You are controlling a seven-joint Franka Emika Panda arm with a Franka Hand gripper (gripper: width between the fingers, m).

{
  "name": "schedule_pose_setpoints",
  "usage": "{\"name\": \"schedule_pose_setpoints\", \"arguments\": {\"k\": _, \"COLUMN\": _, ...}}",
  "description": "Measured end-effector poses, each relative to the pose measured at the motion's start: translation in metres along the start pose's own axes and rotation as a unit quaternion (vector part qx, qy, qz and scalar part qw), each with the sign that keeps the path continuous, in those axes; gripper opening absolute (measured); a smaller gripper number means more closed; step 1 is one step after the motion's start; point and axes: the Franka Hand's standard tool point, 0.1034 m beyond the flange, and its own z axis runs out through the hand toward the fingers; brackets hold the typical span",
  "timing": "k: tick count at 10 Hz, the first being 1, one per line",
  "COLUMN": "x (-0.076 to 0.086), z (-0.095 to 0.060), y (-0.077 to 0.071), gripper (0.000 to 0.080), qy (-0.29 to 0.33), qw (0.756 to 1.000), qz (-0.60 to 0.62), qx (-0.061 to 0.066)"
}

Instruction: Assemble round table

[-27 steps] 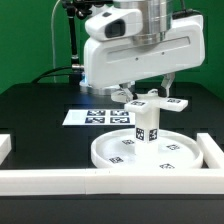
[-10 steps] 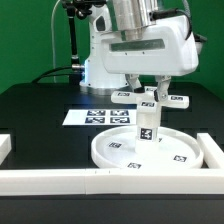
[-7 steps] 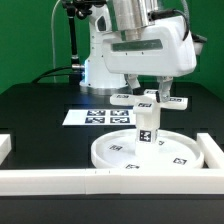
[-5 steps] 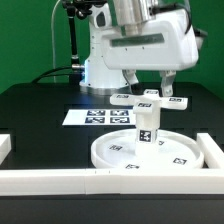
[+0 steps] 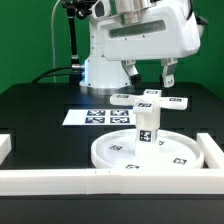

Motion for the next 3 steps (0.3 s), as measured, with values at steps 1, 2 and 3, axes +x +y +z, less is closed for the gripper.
{"name": "schedule_pose_setpoints", "arguments": {"k": 1, "x": -0.0001, "z": 0.0001, "y": 0.0, "gripper": 0.0649, "qy": 0.0, "qw": 1.0, "qz": 0.0, "qx": 0.0}}
{"name": "schedule_pose_setpoints", "arguments": {"k": 2, "x": -0.0001, "z": 0.0002, "y": 0.0, "gripper": 0.0649, "qy": 0.0, "qw": 1.0, "qz": 0.0, "qx": 0.0}}
{"name": "schedule_pose_setpoints", "arguments": {"k": 3, "x": -0.0002, "z": 0.0003, "y": 0.0, "gripper": 0.0649, "qy": 0.0, "qw": 1.0, "qz": 0.0, "qx": 0.0}}
